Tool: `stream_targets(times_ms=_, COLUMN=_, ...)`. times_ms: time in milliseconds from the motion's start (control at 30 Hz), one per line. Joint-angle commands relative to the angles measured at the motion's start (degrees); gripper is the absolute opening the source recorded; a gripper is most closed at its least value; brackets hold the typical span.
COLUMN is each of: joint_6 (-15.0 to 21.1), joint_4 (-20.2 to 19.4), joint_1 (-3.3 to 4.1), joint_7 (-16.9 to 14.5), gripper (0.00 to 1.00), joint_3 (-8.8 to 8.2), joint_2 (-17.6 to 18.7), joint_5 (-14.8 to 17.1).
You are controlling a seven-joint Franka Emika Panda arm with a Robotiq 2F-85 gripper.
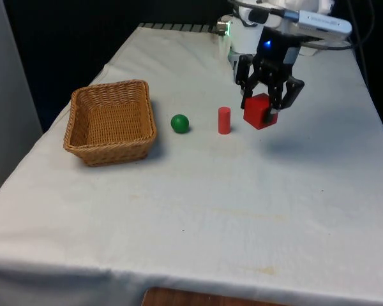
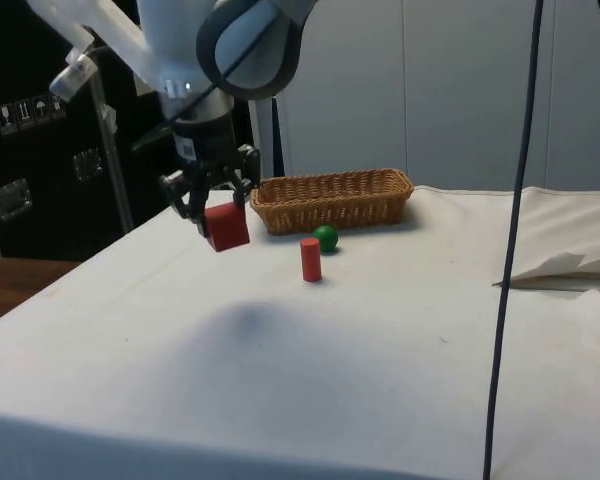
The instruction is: Pick up the object to the left of the cylinder and place it into the basket.
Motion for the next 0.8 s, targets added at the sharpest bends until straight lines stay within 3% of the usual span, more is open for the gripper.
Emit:
stream_targets(times_ms=0, joint_6=-0.29, joint_4=-0.29, joint_1=0.17, joint_7=0.0, gripper=0.12, joint_3=-0.34, joint_2=-0.63, joint_5=-0.52)
stream_targets(times_ms=467, joint_6=-2.01, joint_4=-0.97, joint_1=0.0, joint_7=-1.95, gripper=0.12, joint_3=-1.95, joint_2=-3.38, joint_5=-1.66)
stream_targets(times_ms=500, joint_6=-1.6, joint_4=-1.89, joint_1=0.29, joint_7=-1.89, gripper=0.12, joint_3=-2.29, joint_2=-4.24, joint_5=-2.75)
stream_targets(times_ms=767, joint_6=-1.38, joint_4=-3.44, joint_1=0.06, joint_7=-2.75, gripper=0.12, joint_3=-2.69, joint_2=-6.13, joint_5=-5.33)
